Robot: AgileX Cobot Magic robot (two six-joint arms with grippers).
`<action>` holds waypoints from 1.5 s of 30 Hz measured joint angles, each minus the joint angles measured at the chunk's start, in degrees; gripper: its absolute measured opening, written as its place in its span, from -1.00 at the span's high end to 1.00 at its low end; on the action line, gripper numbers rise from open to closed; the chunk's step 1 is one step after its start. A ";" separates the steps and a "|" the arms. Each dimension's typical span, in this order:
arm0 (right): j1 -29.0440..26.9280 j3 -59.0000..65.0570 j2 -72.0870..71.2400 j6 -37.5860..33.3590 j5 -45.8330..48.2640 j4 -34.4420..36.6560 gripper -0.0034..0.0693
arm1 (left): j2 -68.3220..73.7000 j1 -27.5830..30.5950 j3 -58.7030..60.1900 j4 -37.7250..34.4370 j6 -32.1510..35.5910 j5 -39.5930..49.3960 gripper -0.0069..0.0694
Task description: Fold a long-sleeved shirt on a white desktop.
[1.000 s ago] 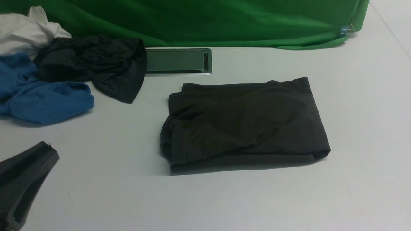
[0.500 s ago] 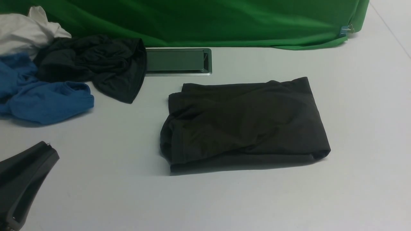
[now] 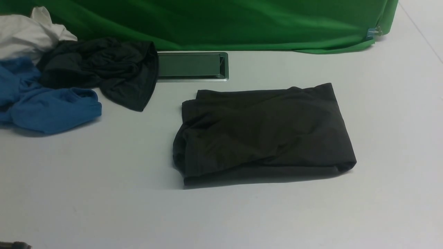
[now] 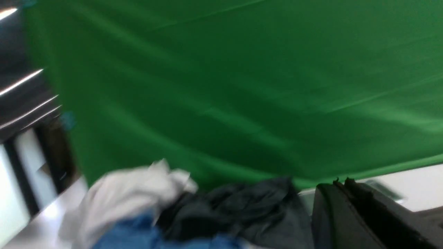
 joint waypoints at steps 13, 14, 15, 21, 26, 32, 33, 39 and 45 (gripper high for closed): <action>0.00 0.00 -0.06 0.00 0.00 0.00 0.30 | -0.32 1.08 0.53 11.31 -17.74 19.67 0.77; 0.00 0.00 -0.06 0.00 0.00 0.00 0.29 | -0.32 1.08 0.53 11.31 -17.75 19.61 0.77; 0.00 0.00 -0.06 0.00 0.00 0.00 0.29 | -0.32 1.08 0.53 11.31 -17.79 19.47 0.77; 0.00 0.00 -0.06 0.00 0.00 0.00 0.26 | -0.32 1.08 0.53 10.31 -17.80 19.22 0.77; 0.00 0.00 -0.06 0.00 0.00 0.00 0.26 | -0.32 1.08 0.53 10.26 -17.91 19.22 0.77; 0.00 0.00 -0.06 0.00 0.00 0.00 0.25 | -0.32 1.08 0.53 10.26 -17.96 19.22 0.77; 0.00 0.00 -0.06 0.00 0.00 0.00 0.25 | -0.32 1.08 0.53 10.26 -17.96 19.22 0.77; 0.00 0.00 -0.06 0.00 0.00 0.00 0.25 | -0.32 1.08 0.53 10.26 -17.96 19.22 0.77; 0.00 0.00 -0.06 0.00 0.00 0.00 0.25 | -0.32 1.08 0.53 10.26 -17.96 19.22 0.77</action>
